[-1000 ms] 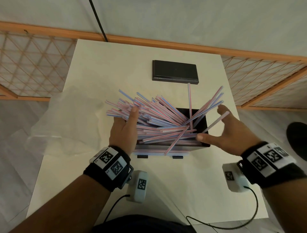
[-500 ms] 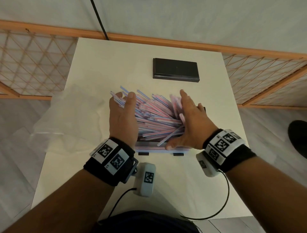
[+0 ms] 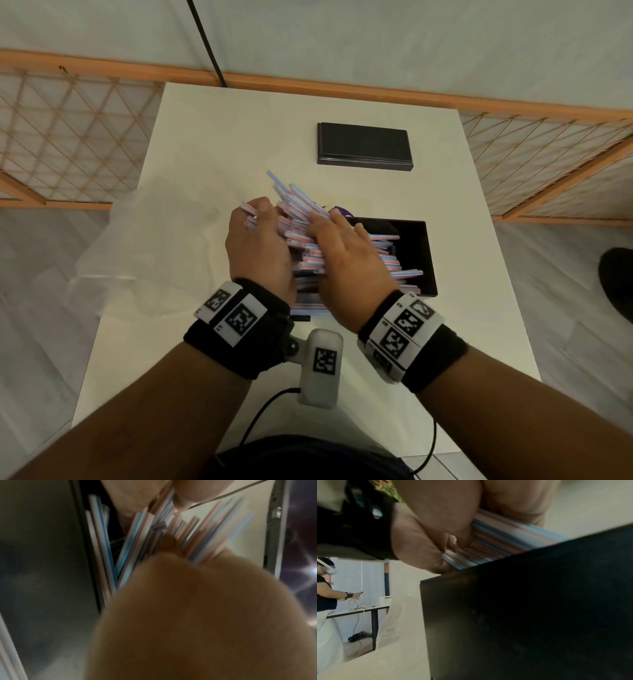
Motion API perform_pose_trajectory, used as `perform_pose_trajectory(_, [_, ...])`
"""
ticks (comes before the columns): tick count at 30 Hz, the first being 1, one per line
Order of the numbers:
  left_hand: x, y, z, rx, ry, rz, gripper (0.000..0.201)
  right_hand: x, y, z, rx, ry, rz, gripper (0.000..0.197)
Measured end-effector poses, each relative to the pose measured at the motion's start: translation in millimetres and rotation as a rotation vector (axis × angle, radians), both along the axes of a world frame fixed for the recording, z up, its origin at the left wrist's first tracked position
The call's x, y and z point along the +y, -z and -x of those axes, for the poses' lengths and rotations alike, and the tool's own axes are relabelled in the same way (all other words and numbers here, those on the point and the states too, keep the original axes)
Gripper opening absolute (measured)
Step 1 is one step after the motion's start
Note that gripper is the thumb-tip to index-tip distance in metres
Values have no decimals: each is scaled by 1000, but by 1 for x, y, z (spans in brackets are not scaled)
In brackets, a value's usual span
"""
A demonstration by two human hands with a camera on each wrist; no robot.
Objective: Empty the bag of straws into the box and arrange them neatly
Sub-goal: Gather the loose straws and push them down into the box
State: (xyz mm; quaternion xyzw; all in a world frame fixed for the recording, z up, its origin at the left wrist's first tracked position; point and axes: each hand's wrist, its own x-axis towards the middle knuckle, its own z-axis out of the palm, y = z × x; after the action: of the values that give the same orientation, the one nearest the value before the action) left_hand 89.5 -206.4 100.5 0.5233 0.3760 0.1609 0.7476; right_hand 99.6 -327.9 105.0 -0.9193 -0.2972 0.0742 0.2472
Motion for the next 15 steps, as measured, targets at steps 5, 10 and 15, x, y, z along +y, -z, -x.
perform_pose_trajectory(5, [1,-8,6,-44,-17,58,28,0,3,3,74,-20,-116,79])
perform_pose_trajectory(10, [22,-8,10,-111,-104,53,56,-30,4,-3,-2,122,-191,94])
perform_pose_trajectory(15, [24,9,9,-48,-84,182,41,-54,13,-17,40,157,109,101])
